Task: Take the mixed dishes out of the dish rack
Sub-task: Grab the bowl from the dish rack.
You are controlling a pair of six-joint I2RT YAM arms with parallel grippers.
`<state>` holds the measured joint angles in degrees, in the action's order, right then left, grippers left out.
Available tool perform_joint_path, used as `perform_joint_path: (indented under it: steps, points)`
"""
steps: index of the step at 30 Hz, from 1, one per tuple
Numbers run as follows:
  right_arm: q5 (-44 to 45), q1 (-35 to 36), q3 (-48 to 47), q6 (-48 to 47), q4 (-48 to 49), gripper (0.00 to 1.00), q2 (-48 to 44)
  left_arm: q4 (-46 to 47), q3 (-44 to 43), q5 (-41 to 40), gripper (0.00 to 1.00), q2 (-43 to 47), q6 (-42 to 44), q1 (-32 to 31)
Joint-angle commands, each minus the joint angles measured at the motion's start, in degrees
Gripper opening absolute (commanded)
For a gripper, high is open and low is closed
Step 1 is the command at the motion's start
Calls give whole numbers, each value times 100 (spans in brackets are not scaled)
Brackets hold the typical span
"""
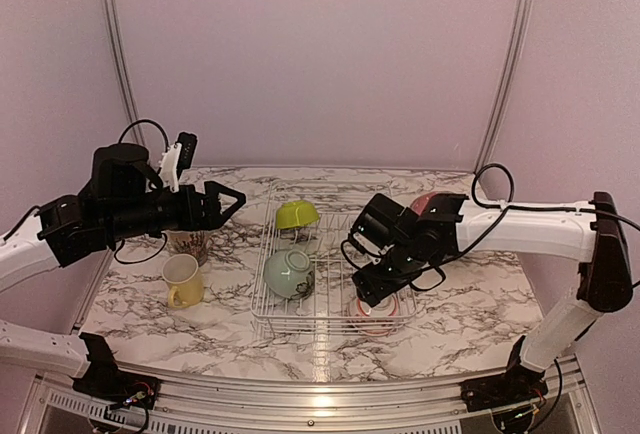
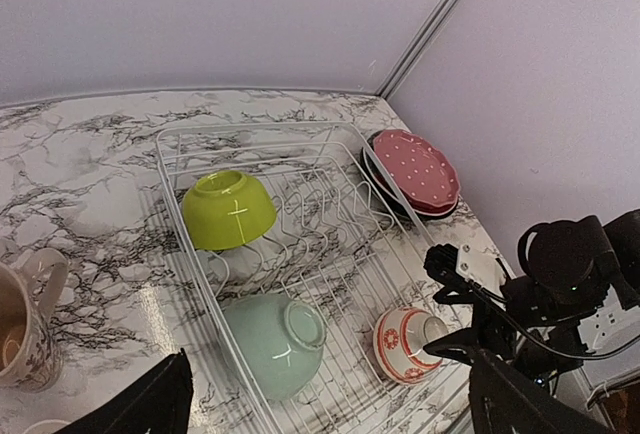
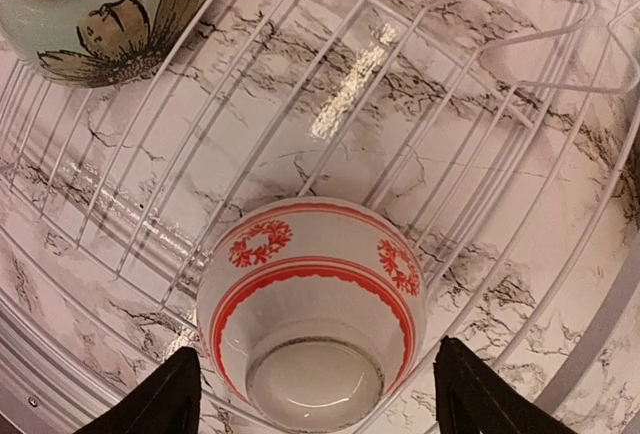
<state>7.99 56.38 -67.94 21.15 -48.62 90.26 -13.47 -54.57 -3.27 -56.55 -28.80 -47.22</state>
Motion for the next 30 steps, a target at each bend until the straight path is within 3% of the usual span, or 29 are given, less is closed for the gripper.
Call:
perform_joint_path:
  steps: [1,14,20,30]
  points:
    - [-20,31,116,49,-17,77,98,364,14,299,99,-38,69,-32]
    - [-43,30,384,4,164,59,177,401,-10,300,99,-145,-30,-55]
    - [-75,44,383,38,252,44,95,363,-17,277,99,-146,-43,-65]
    - [-42,57,282,146,549,27,-302,302,16,186,99,-189,-97,-68]
